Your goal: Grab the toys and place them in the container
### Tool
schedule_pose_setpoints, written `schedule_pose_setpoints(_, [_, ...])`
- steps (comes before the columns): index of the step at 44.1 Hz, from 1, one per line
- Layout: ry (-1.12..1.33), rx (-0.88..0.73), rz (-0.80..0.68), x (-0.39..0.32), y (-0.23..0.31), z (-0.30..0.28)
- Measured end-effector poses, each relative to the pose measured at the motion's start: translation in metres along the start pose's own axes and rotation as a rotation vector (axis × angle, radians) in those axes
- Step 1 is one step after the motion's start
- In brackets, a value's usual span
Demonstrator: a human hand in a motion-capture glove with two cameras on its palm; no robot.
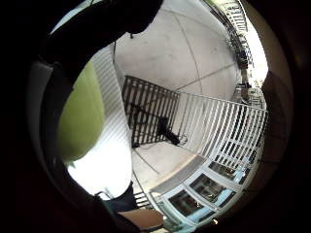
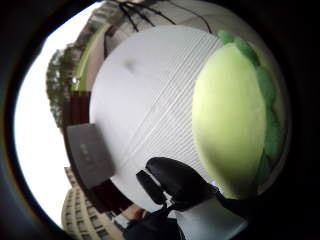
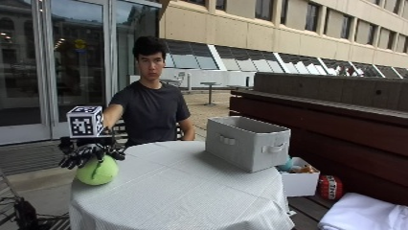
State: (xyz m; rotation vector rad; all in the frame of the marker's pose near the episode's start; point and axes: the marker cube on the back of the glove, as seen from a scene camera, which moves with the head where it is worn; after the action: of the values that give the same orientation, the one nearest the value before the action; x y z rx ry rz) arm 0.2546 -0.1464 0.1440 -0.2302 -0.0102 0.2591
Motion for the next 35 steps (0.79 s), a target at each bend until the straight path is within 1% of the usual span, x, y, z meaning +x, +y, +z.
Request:
schedule_pose_setpoints(12, [-0.054, -0.088, 0.032, 0.010, -0.004, 0.032])
schedule_pose_setpoints(21, [0.042, -0.157, 0.008, 0.006, 0.002, 0.038])
schedule_pose_setpoints(29, [0.083, -0.153, 0.025, 0.005, 0.005, 0.036])
schedule_pose_setpoints(35, [0.066, -0.107, 0.036, 0.000, 0.007, 0.032])
